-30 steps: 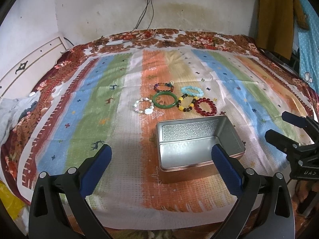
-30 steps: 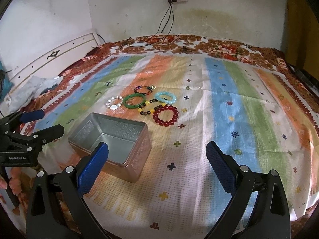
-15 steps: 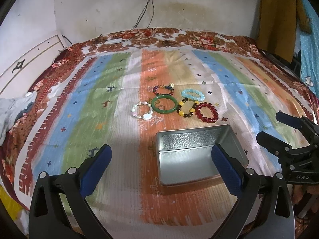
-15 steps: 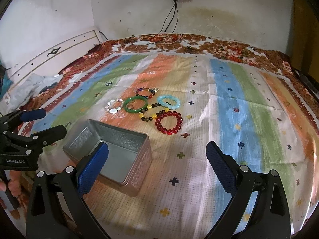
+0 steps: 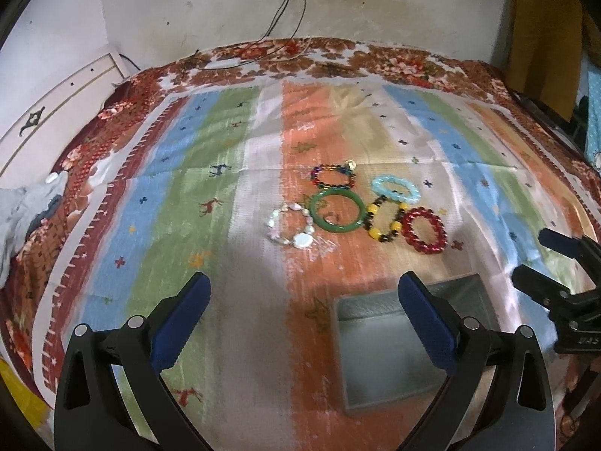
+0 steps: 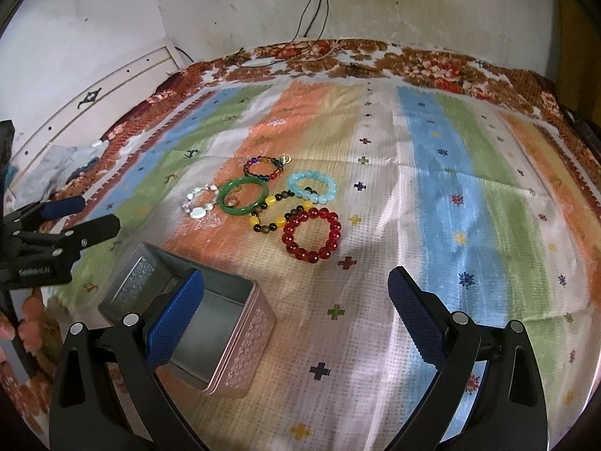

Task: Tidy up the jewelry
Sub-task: 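Move both tools forward over the row of bracelets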

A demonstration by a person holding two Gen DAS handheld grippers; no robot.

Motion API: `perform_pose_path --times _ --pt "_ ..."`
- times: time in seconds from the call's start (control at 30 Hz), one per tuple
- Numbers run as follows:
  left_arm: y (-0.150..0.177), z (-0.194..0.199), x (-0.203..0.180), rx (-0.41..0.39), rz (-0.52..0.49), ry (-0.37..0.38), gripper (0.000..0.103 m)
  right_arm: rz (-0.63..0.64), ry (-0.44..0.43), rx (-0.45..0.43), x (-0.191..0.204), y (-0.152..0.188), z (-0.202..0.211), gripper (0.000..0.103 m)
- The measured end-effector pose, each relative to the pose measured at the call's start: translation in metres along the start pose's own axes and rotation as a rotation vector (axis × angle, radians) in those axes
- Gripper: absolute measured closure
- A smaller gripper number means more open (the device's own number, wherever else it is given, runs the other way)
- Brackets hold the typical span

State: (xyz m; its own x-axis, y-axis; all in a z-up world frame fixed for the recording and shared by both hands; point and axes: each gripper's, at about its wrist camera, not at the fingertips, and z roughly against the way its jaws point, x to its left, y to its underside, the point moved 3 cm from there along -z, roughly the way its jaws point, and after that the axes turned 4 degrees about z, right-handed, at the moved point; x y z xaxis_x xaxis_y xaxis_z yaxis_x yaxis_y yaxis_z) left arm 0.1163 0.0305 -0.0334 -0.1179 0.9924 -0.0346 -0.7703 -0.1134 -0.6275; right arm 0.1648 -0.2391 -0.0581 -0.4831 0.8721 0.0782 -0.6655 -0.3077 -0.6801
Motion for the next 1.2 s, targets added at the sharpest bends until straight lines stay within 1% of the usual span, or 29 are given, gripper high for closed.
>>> perform_pose_path --times 0.1,0.27,0.37,0.5,0.8,0.93,1.1,1.2 --pt "-0.007 -0.009 0.006 0.018 0.015 -0.001 0.006 -0.021 -0.014 0.011 -0.004 -0.004 -0.004 0.004" --pt "-0.019 -0.029 0.016 0.057 0.027 -0.028 0.005 -0.043 -0.015 0.035 -0.010 -0.012 -0.014 0.004" --pt "-0.024 -0.040 0.024 0.086 0.051 -0.025 0.006 -0.062 -0.014 0.060 -0.017 -0.017 -0.024 0.004" --pt "-0.030 -0.053 0.030 0.107 0.068 -0.040 0.006 -0.085 -0.014 0.093 -0.027 -0.021 -0.036 0.004" --pt "-0.040 -0.083 0.039 0.168 0.100 -0.032 0.006 -0.085 -0.007 0.164 -0.036 -0.032 -0.065 0.004" --pt "-0.044 -0.097 0.041 0.195 0.100 -0.035 0.006 -0.076 0.000 0.195 -0.037 -0.036 -0.080 0.004" --pt "-0.047 -0.108 0.045 0.219 0.116 -0.029 0.006 -0.095 -0.016 0.217 -0.044 -0.040 -0.095 0.004" --pt "-0.048 -0.118 0.047 0.242 0.123 -0.031 0.006 -0.085 -0.013 0.236 -0.044 -0.041 -0.102 0.004"
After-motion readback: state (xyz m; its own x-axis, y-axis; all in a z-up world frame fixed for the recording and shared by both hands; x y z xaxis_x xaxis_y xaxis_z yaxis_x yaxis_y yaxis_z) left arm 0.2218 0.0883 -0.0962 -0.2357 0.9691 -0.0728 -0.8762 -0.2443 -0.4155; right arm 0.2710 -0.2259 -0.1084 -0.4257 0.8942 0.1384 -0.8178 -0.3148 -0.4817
